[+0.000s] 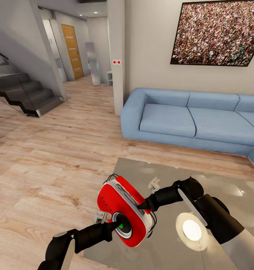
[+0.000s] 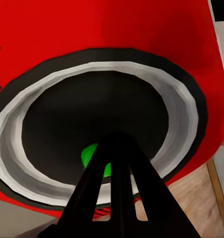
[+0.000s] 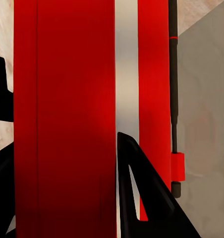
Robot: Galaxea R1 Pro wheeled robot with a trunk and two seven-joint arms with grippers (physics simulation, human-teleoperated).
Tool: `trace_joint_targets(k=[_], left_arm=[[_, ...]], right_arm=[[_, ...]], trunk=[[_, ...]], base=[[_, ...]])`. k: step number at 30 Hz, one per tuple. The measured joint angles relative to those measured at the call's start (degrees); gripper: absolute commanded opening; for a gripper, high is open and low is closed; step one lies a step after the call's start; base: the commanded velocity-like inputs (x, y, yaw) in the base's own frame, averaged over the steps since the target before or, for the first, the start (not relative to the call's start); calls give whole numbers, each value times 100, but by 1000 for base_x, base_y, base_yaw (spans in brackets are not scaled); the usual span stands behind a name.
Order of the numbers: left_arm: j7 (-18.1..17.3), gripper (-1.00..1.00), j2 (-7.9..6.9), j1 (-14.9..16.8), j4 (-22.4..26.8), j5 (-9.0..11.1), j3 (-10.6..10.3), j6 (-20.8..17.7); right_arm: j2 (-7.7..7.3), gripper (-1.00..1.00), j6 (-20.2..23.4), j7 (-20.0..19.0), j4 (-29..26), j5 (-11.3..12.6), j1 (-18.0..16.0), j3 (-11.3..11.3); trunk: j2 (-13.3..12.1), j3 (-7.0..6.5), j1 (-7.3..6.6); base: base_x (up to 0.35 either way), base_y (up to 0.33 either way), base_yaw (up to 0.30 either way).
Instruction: Turn on the radio receiver that's on the table in the living room.
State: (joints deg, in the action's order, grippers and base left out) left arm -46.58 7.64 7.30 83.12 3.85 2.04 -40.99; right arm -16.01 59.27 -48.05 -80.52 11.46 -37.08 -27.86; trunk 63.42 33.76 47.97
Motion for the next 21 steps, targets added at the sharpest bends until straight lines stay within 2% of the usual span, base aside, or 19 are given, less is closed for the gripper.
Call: trace_joint_targets(k=[8,21], left_arm=[[14,-100,0,0,-246,-25,-4,21],[32,-100,1,0,-291,-43,-10,39]], right_arm=[[-1,-100,-13,2,0,-33,0,-3],[8,-100,-24,13,6,-45,-1,-9]], trunk=[[0,0,0],[0,0,0]], base=[[0,0,0],[0,0,0]])
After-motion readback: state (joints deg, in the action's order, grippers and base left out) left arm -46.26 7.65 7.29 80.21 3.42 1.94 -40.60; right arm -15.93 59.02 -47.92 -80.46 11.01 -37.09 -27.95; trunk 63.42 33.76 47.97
